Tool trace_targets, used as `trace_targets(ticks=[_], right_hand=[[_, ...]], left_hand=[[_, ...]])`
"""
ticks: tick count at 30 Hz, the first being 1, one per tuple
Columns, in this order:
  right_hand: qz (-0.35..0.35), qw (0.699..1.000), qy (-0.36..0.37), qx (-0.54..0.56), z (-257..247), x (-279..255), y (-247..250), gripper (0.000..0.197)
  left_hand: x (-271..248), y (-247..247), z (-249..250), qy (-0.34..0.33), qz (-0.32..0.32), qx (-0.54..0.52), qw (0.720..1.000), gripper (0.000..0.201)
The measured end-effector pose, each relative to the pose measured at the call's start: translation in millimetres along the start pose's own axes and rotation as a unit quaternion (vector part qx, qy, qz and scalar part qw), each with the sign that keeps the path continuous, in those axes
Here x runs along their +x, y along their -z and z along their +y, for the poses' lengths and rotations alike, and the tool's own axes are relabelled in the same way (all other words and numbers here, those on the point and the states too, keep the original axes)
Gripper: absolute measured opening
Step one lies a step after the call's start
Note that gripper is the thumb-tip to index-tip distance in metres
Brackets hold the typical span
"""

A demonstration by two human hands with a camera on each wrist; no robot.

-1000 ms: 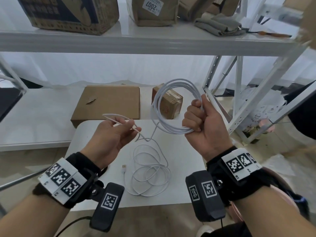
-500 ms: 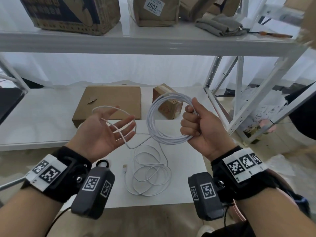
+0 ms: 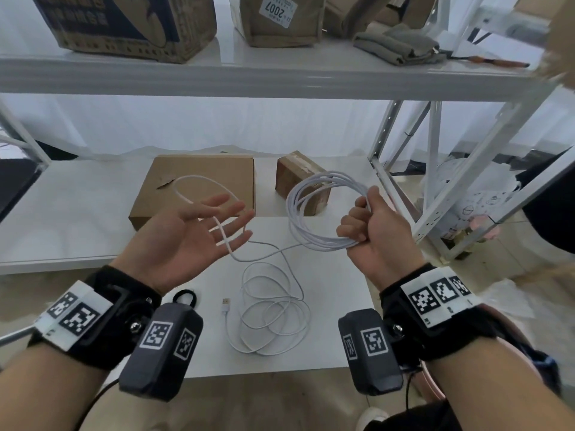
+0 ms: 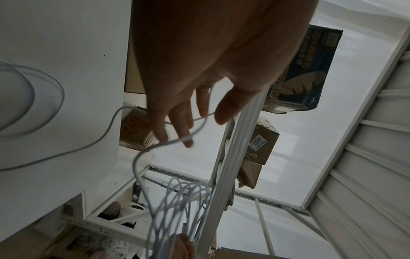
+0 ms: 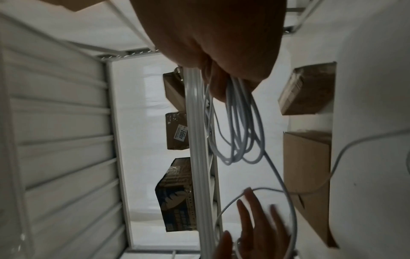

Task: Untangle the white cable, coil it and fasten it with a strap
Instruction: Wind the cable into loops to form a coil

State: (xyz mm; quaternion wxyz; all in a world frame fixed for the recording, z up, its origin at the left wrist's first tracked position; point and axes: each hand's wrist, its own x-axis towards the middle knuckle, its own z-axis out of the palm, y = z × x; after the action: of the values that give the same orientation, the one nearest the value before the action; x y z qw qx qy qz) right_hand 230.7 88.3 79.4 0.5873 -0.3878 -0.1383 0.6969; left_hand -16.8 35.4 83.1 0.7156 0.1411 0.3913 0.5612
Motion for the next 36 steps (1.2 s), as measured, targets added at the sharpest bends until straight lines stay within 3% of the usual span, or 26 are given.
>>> trace_targets(ticks=[4,7,10,13,17,18,20,22,23,24,26,27,29,31,33,36], right_hand=[[-0.036,0.994,-0.061,0.086,-1.6,-0.5,-1.6,0.043],[-0.057,0.989,-0.076,0.116,-2.6,-2.7,-3.5,0.045],[-0.070,0.984,-0.078,0.145,-2.9,-4.0,-4.9,0.047],[-0.072,0.979,-0.075,0.176,-4.8,-4.1,-4.8,0.049],[-0.112,0.972,-0.096,0.185,-6.3,-5.9,-4.6,0.056],[-0.128,0.970,-0.102,0.180,-6.5,-6.4,-4.8,0.055],[-0.160,0.964,-0.113,0.178,-7.5,-7.5,-4.8,0.050],[-0.187,0.958,-0.122,0.179,-8.1,-7.6,-3.9,0.041],[-0.195,0.957,-0.122,0.177,-8.1,-7.9,-3.6,0.036],[-0.200,0.956,-0.122,0.175,-8.0,-7.7,-3.1,0.034],[-0.204,0.955,-0.123,0.178,-7.9,-8.6,-3.2,0.034],[-0.200,0.955,-0.121,0.180,-8.1,-9.1,-3.6,0.037],[-0.182,0.961,-0.107,0.180,-9.9,-9.4,-4.1,0.047],[-0.165,0.966,-0.091,0.180,-11.4,-9.0,-4.6,0.050],[-0.155,0.966,-0.078,0.192,-13.0,-7.5,-3.8,0.050],[-0.146,0.966,-0.070,0.204,-14.6,-4.9,-1.6,0.049]], left_hand=[[-0.8,0.3,-7.8,0.035,0.015,0.046,0.998,0.027],[-0.8,0.4,-19.1,0.119,0.052,0.086,0.988,0.052],[-1.3,-1.6,-27.8,0.160,0.049,0.077,0.983,0.055],[-1.7,-2.1,-29.0,0.148,0.056,0.101,0.982,0.044],[0.9,2.0,-31.5,0.113,0.096,0.131,0.980,0.010],[3.0,4.4,-31.8,0.103,0.108,0.126,0.981,0.014],[7.1,8.2,-33.9,0.071,0.130,0.162,0.976,0.049],[10.1,14.8,-36.3,-0.004,0.158,0.305,0.939,0.091],[9.5,16.2,-37.3,-0.059,0.168,0.408,0.895,0.103],[9.6,19.2,-38.9,-0.120,0.173,0.514,0.832,0.109],[8.1,22.4,-41.9,-0.216,0.147,0.665,0.699,0.099],[8.2,23.8,-41.8,-0.234,0.111,0.701,0.665,0.082],[5.7,22.4,-40.8,-0.189,0.016,0.715,0.673,0.055],[1.8,22.2,-42.6,-0.134,-0.081,0.734,0.661,0.055],[1.0,22.1,-45.5,-0.137,-0.120,0.766,0.617,0.049],[0.9,21.8,-49.0,-0.173,-0.120,0.758,0.617,0.015]])
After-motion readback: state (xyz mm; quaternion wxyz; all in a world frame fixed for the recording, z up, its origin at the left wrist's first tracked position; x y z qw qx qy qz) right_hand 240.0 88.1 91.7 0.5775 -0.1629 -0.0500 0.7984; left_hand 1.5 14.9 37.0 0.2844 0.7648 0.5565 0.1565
